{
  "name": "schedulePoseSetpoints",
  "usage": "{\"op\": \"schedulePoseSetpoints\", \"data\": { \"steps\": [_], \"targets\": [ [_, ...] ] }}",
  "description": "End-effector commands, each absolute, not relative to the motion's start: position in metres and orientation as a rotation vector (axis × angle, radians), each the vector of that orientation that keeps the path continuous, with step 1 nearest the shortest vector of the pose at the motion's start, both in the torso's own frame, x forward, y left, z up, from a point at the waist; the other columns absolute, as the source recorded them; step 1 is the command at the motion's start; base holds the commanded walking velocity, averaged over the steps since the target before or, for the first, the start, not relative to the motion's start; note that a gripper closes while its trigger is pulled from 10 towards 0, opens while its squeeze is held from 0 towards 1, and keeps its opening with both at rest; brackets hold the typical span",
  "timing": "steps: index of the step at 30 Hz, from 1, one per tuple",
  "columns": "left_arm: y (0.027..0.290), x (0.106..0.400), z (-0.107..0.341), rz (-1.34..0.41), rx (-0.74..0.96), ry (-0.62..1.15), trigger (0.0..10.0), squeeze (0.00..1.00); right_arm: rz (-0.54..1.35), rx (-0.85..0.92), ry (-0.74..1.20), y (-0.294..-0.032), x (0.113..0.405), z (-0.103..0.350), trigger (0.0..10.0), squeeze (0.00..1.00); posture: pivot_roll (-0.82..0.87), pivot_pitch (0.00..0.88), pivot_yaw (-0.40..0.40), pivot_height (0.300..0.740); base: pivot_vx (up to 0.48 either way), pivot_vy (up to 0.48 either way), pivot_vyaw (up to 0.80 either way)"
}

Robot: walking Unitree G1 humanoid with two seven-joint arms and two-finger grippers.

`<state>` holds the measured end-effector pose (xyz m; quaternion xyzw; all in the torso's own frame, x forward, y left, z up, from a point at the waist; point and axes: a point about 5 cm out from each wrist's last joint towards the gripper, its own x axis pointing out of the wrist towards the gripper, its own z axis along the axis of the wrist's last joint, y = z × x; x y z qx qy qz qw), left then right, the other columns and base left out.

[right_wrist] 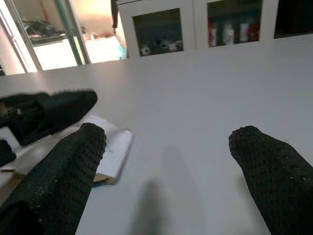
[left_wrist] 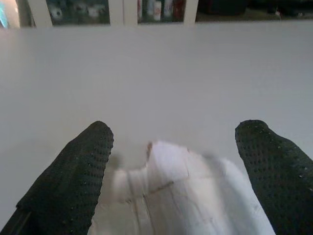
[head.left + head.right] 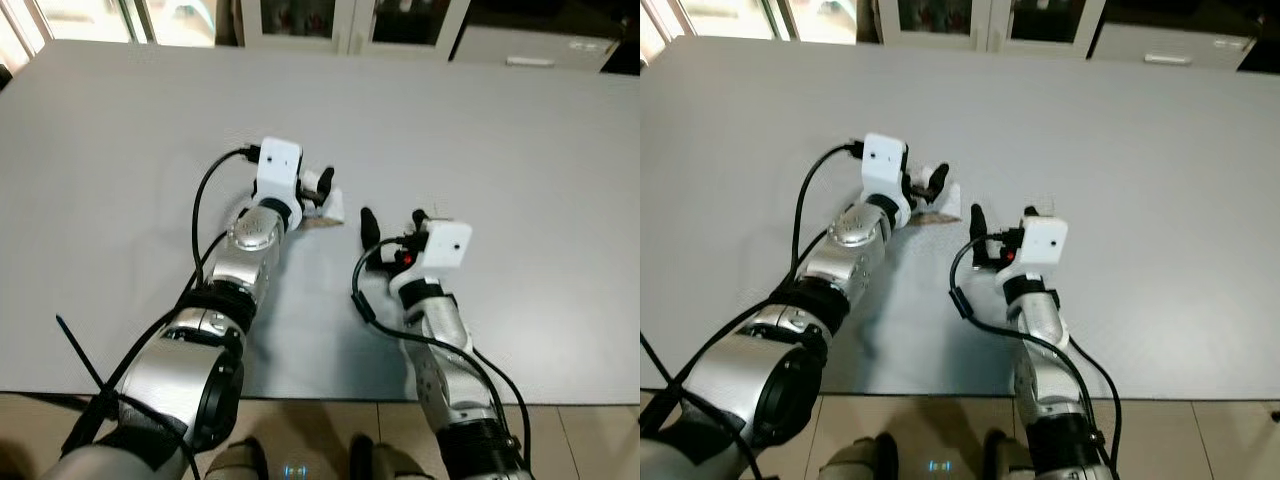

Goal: Picking trash to rubbish bin

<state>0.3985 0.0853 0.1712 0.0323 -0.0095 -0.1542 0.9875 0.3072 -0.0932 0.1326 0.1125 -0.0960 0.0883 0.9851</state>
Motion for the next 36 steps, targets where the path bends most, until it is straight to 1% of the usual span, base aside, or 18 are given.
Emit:
{"op": "schedulePoseSetpoints", "data": {
  "steps": [1, 5, 9, 17, 22, 24, 26, 27, 30, 36],
  "targets": [
    [0.075, 0.398, 0.171, -0.34, 0.101, -0.011, 10.0, 0.0, 0.181, 0.253, -0.166, -0.087, 0.298, 0.128, 10.0, 0.0, -0.16, 0.272, -0.024, 0.74, 0.0, 0.0, 0.0],
    [0.071, 0.398, 0.169, -0.345, 0.12, 0.009, 10.0, 0.0, 0.186, 0.257, -0.158, -0.086, 0.296, 0.128, 10.0, 0.0, -0.16, 0.275, -0.021, 0.74, 0.0, 0.0, 0.0],
    [0.065, 0.395, 0.157, -0.373, 0.211, 0.086, 10.0, 0.0, 0.188, 0.258, -0.15, -0.085, 0.294, 0.128, 10.0, 0.0, -0.16, 0.273, -0.017, 0.74, 0.0, 0.0, 0.0],
    [0.058, 0.39, 0.144, -0.392, 0.282, 0.17, 10.0, 0.0, 0.193, 0.262, -0.139, -0.084, 0.292, 0.129, 10.0, 0.0, -0.16, 0.278, -0.017, 0.74, 0.0, 0.0, 0.0],
    [0.056, 0.389, 0.14, -0.392, 0.283, 0.207, 10.0, 0.0, 0.199, 0.267, -0.135, -0.083, 0.292, 0.129, 10.0, 0.0, -0.16, 0.278, -0.017, 0.74, 0.0, 0.0, 0.0],
    [0.055, 0.388, 0.138, -0.392, 0.273, 0.23, 10.0, 0.0, 0.201, 0.267, -0.134, -0.083, 0.292, 0.129, 10.0, 0.0, -0.16, 0.278, -0.017, 0.74, 0.0, 0.0, 0.0],
    [0.053, 0.388, 0.138, -0.372, 0.194, 0.26, 10.0, 0.0, 0.205, 0.268, -0.131, -0.083, 0.293, 0.129, 10.0, 0.0, -0.16, 0.272, -0.019, 0.74, 0.0, 0.0, 0.0],
    [0.053, 0.388, 0.138, -0.372, 0.194, 0.26, 10.0, 0.0, 0.205, 0.268, -0.131, -0.083, 0.293, 0.129, 10.0, 0.0, -0.16, 0.272, -0.019, 0.74, 0.0, 0.0, 0.0],
    [0.054, 0.387, 0.134, -0.329, 0.102, 0.303, 10.0, 0.0, 0.214, 0.265, -0.131, -0.082, 0.294, 0.13, 10.0, 0.0, -0.15, 0.266, -0.023, 0.74, 0.0, 0.0, 0.0],
    [0.052, 0.386, 0.132, -0.32, 0.047, 0.338, 10.0, 0.0, 0.225, 0.265, -0.131, -0.081, 0.296, 0.131, 10.0, 0.0, -0.15, 0.264, -0.028, 0.74, 0.0, 0.0, 0.0]
  ]
}}
